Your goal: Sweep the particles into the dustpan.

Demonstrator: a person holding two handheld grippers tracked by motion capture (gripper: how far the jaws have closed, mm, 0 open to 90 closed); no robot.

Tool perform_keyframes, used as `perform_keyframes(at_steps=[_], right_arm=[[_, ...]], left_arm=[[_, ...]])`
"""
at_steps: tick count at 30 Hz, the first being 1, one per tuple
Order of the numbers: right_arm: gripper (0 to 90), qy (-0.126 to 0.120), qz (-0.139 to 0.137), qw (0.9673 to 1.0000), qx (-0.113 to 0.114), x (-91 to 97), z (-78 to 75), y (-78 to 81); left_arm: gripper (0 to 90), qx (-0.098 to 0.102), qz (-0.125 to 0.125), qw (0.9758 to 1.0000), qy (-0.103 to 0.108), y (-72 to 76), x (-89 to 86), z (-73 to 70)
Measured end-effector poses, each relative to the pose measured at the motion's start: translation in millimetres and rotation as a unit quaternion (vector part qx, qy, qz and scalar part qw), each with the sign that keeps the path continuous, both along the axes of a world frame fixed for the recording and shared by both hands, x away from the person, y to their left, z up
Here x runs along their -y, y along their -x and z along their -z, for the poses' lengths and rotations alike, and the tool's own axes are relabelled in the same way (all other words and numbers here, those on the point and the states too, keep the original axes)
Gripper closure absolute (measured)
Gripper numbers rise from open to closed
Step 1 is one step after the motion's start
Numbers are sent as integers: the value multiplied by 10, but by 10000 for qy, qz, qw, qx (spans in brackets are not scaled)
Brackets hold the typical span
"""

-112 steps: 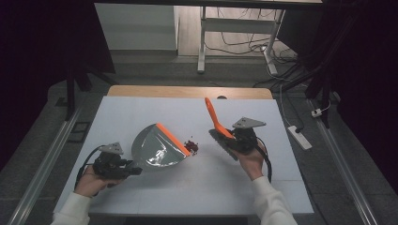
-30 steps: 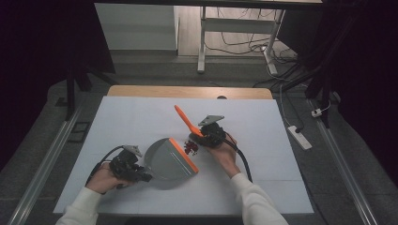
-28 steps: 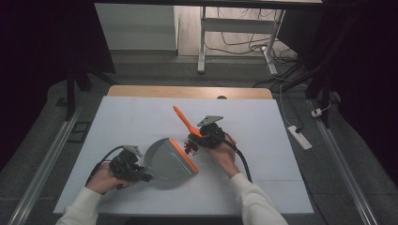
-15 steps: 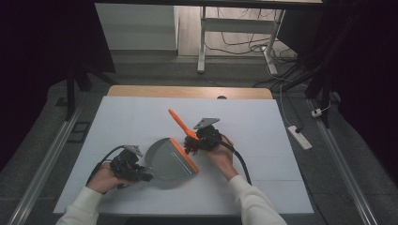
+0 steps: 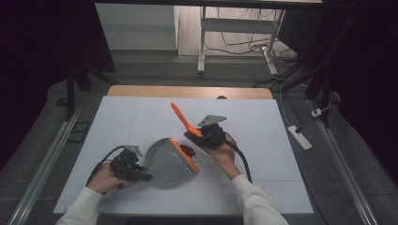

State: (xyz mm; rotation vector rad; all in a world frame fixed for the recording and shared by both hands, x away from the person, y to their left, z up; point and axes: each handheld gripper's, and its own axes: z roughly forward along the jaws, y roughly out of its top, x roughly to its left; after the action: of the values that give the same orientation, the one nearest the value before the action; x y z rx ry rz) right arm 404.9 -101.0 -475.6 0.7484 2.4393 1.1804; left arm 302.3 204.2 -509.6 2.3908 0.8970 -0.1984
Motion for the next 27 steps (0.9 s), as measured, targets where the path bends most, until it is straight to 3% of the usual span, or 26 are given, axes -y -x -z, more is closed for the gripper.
perform_keyframes(at_steps=[4,10,16,27], right_arm=[[703,39,234,9997,-43,89,12,-86],[703,166,300,9994,-104,79,90,-189],[703,328,92,9993,-124,-92,160,-200],[702,605,-395,9974,-64,-432,223,-33]], left_arm=[[613,-4,5,10000,4,-2,5,3],[613,-6,-21,10000,22,1,18,11],[613,-11,-20,10000,19,-1,24,19],[613,-11,-26,10000,20,1,31,21]])
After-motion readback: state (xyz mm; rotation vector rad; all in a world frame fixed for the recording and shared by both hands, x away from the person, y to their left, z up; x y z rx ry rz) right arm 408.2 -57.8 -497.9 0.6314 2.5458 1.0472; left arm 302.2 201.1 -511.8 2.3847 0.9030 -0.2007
